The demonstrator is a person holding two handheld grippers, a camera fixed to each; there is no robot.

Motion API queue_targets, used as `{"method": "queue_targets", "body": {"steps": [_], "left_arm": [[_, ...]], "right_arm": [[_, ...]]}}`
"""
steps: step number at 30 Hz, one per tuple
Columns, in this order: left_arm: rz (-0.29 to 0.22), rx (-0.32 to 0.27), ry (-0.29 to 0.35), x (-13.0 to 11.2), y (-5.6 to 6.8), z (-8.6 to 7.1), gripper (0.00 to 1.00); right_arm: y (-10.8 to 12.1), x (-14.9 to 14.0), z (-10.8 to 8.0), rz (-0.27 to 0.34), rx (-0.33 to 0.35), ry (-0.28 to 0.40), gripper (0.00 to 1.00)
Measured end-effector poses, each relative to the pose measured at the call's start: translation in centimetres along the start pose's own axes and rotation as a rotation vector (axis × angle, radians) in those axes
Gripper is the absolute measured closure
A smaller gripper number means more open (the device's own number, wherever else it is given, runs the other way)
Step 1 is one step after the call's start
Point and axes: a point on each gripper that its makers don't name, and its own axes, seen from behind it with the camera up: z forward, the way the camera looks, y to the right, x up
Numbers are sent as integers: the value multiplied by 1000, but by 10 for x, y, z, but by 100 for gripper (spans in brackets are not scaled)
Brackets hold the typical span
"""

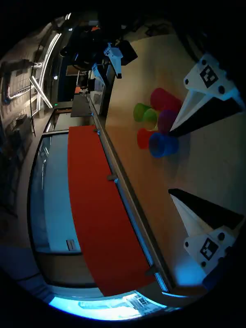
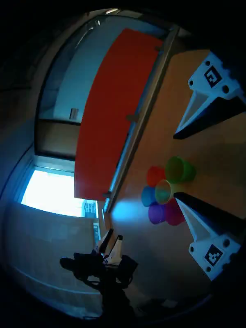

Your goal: Pour water

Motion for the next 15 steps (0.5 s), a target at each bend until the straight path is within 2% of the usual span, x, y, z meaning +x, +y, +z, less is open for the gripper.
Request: {"method": "queue_targets", "body": {"steps": [9,15], "left_arm": [[16,-51,-52,-8,-5,30,7],[27,-88,-77,-13,-3,51,7]], "right_arm": [[-2,-10,14,-19,43,-29,0],[1,-16,24,-20,62,-50,0]]}}
